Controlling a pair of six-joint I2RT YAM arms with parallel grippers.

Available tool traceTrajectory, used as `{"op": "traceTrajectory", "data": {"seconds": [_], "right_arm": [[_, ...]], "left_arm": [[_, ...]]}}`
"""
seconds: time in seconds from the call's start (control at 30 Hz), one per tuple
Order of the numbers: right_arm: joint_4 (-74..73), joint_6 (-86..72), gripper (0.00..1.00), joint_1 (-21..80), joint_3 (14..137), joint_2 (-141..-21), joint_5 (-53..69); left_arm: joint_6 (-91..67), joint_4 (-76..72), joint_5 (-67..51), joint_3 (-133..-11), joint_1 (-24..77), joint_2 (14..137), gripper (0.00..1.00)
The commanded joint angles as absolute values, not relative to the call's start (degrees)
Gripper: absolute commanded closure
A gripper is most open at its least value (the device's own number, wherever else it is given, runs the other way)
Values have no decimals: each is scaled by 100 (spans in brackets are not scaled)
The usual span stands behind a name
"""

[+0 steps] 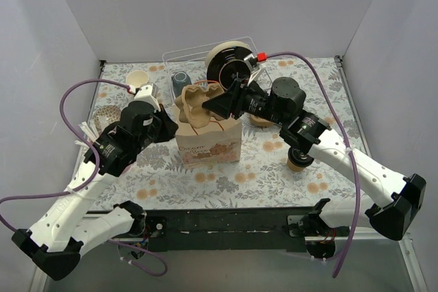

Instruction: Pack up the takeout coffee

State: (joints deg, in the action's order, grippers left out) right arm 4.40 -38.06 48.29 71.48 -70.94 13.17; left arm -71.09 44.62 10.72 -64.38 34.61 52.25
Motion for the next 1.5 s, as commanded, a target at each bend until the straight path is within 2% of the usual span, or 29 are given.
{"op": "traceTrajectory", "data": {"seconds": [0.0, 0.23, 0.6, 1.13, 1.2, 1.3, 1.37, 1.47], "right_arm": [[1063, -4060, 66, 4860, 6900, -6847, 1213], [1082, -4026, 66, 4860, 6486, -6767, 923], [-439, -3534, 66, 4860, 6715, -6662, -148], [-790, -3674, 68, 4860, 7154, -6961, -290], [-922, -3543, 68, 4860, 7207, -6987, -255], [-958, -3437, 68, 4860, 7172, -6944, -132], [-1011, -3419, 68, 4860, 7111, -6900, -140], [-871, -3445, 68, 4860, 6909, -6803, -53]], "left_arm": [[-7189, 4359, 932, -6372, 3445, 5115, 100], [-7295, 4245, 730, -6162, 3445, 4931, 100], [-7409, 4122, 607, -5968, 3454, 4676, 100], [-7251, 3410, 9, -5615, 3445, 4333, 99], [-7347, 3568, 9, -5756, 3445, 4446, 76], [-7426, 3884, 298, -6090, 3445, 4649, 55], [-7462, 4059, 439, -6370, 3445, 4930, 48], [-7523, 4148, 632, -6547, 3445, 5299, 48]]}}
